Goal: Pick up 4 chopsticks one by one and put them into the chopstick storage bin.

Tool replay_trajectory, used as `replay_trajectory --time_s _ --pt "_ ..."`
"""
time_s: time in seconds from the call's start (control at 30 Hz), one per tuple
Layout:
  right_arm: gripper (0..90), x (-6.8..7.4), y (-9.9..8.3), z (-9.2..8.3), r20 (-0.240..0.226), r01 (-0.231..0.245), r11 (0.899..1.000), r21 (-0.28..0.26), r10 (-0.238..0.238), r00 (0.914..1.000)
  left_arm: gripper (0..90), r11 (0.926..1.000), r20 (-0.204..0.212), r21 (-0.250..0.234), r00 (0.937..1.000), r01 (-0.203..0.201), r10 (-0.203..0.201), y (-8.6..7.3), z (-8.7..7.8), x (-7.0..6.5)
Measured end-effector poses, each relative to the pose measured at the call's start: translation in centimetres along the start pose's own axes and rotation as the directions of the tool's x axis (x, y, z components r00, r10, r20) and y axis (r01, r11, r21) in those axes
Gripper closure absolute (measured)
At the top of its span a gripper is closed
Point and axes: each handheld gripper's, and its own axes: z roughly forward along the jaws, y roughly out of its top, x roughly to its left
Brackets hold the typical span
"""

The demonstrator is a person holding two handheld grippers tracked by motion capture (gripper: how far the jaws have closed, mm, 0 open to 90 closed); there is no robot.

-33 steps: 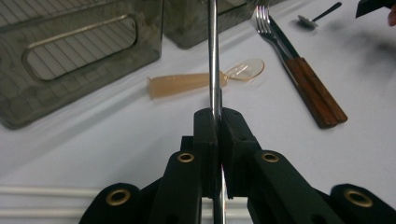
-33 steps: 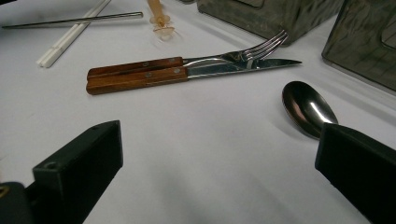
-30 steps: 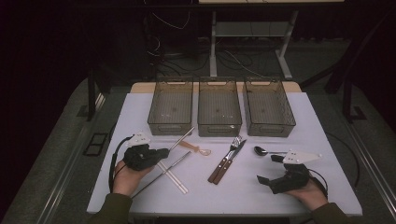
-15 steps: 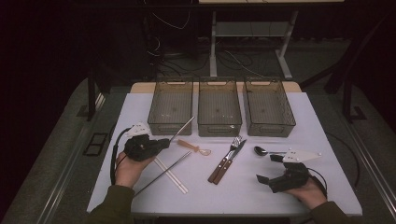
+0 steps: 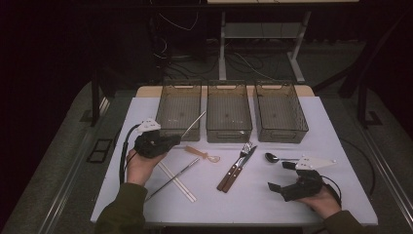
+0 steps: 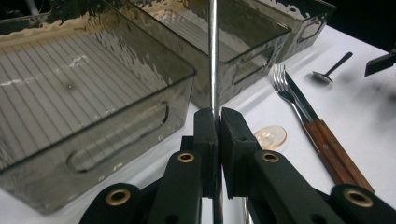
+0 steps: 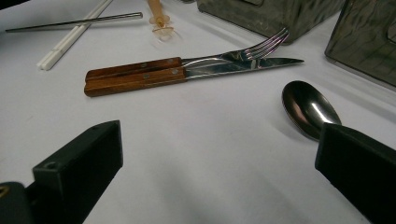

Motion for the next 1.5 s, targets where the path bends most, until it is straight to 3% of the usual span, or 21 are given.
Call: replay_trajectory --time_s 0.47,1.5 --pt "1.1 0.0 0.0 0.0 0.001 -0.002 1.000 -0.001 0.002 1.0000 85.1 1.0000 -0.003 0.008 1.0000 -0.004 0.004 2.1 1.7 1.1" --pt "1.1 0.1 0.0 -0.2 -0.008 -0.006 1.000 -0.007 0.006 0.9999 85.1 0.9976 -0.090 0.062 0.9953 -0.029 0.035 8.2 6.1 5.7"
